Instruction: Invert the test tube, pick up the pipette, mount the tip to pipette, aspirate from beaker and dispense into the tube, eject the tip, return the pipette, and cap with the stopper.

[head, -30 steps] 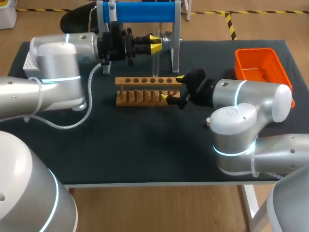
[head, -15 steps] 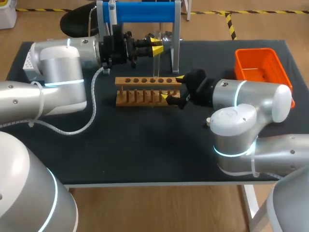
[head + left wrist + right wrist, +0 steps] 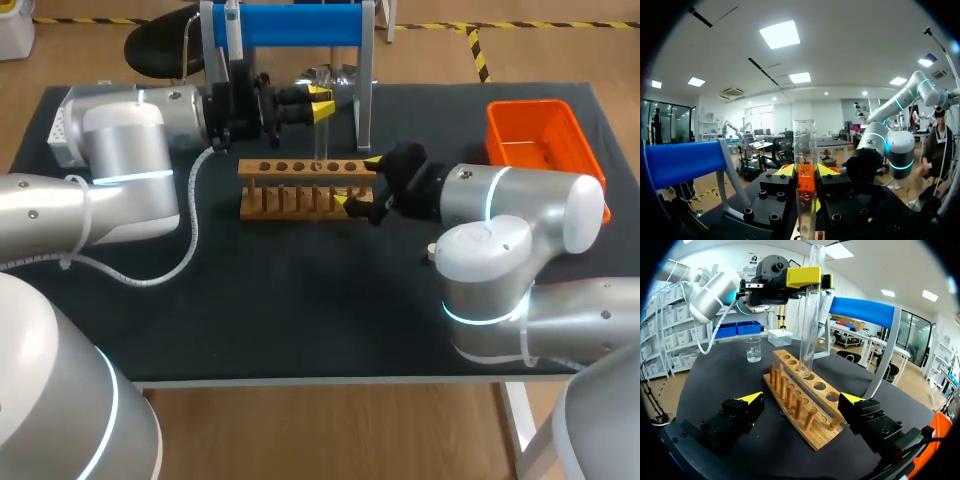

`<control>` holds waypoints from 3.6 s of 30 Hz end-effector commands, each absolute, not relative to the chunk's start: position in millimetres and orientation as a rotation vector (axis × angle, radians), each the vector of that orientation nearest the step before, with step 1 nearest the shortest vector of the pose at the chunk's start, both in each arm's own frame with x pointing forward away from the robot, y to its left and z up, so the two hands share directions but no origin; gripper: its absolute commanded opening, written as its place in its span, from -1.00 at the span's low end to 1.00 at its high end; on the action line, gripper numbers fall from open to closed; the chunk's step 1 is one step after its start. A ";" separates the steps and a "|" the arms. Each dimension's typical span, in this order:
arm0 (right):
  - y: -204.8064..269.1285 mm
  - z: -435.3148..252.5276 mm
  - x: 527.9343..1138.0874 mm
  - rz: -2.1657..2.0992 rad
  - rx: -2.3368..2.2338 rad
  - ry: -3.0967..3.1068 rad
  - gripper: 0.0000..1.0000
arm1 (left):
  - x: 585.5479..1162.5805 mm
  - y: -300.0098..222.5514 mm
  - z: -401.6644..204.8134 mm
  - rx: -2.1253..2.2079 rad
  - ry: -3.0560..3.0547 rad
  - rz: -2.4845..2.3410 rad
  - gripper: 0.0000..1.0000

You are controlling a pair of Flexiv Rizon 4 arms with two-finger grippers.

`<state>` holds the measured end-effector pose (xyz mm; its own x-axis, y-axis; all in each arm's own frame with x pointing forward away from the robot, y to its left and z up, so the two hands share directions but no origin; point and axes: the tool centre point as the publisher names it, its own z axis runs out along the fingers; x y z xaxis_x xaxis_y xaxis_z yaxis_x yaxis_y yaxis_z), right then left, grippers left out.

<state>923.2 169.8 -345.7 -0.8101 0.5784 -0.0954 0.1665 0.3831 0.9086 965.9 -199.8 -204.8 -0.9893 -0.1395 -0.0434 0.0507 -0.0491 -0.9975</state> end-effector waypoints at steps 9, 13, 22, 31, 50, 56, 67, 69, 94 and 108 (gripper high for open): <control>169.2 -346.1 922.8 1.412 0.643 2.247 1.00 | 973.9 -200.9 -213.3 -0.098 2.072 -2.201 -1.00; 169.2 -346.1 922.8 1.412 0.643 2.247 1.00 | 975.0 -201.4 -216.2 -0.103 2.076 -2.204 -1.00; 169.2 -346.1 922.8 1.412 0.643 2.247 1.00 | 976.4 -200.9 -221.8 -0.109 2.076 -2.206 -1.00; 169.2 -346.1 922.8 1.412 0.643 2.247 1.00 | 977.1 -199.5 -223.5 -0.113 2.063 -2.214 -1.00; 169.2 -346.1 922.8 1.412 0.643 2.247 1.00 | 975.7 -193.8 -218.1 -0.110 2.057 -2.193 -1.00; 169.2 -346.1 922.8 1.412 0.643 2.247 1.00 | 977.7 -194.8 -221.2 -0.107 2.054 -2.195 -1.00; 169.2 -346.1 922.8 1.412 0.643 2.247 1.00 | 979.6 -194.8 -226.1 -0.107 2.042 -2.191 -1.00; 169.2 -346.1 922.8 1.412 0.643 2.247 1.00 | 979.8 -194.7 -226.5 -0.103 2.038 -2.185 -1.00; 169.2 -346.1 922.8 1.412 0.643 2.247 1.00 | 977.9 -191.9 -230.3 -0.087 2.087 -2.102 -1.00; 169.2 -346.1 922.8 1.412 0.643 2.247 1.00 | 977.6 -190.6 -235.7 -0.132 2.184 -2.056 -1.00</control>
<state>923.0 170.0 -345.7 -0.8096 0.5791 -0.0958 0.1662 0.3827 0.9088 977.4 -190.8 -236.0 -0.9861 -0.1604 -0.0436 0.0347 0.0578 -0.9977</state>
